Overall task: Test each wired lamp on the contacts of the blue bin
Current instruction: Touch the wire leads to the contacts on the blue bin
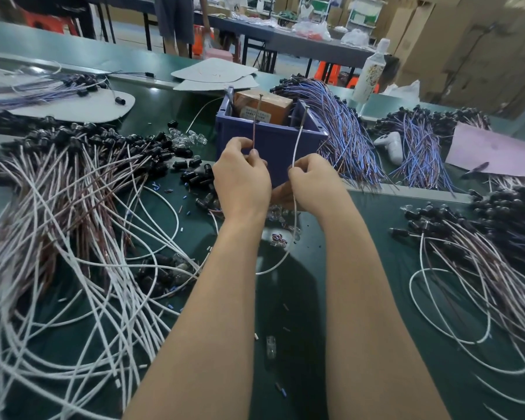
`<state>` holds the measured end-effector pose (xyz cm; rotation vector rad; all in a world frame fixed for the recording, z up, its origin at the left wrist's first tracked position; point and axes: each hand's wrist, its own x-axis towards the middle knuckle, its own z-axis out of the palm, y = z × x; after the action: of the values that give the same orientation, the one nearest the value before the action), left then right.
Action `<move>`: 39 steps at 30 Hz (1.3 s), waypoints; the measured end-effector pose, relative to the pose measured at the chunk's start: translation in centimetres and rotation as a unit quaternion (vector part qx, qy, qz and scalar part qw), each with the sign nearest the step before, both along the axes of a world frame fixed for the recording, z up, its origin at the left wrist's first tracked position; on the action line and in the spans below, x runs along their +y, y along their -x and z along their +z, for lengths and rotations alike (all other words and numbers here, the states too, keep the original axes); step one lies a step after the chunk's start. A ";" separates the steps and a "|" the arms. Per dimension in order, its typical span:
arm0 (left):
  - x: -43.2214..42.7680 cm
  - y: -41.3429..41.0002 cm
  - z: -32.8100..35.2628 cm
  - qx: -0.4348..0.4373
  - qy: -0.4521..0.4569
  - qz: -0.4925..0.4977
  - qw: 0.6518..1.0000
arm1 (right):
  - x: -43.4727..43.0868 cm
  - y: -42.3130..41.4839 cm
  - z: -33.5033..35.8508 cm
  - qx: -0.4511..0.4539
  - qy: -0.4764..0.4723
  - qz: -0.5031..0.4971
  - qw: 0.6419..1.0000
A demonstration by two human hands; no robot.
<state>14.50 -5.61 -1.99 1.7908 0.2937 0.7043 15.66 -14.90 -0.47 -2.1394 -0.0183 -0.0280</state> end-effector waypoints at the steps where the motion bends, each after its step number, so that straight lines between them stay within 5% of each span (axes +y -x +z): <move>1: 0.0 0.0 0.0 0.000 0.000 -0.001 1.000 | 0.0 0.0 0.0 0.000 0.000 0.001 1.000; 39: -0.1 -0.5 -0.2 -0.010 0.007 -0.050 0.999 | 0.4 0.8 0.9 -0.042 0.040 -0.022 0.998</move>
<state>14.96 -5.73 -2.20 1.7711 0.1931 0.6467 14.86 -14.55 0.41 -2.2174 -0.0207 -0.1448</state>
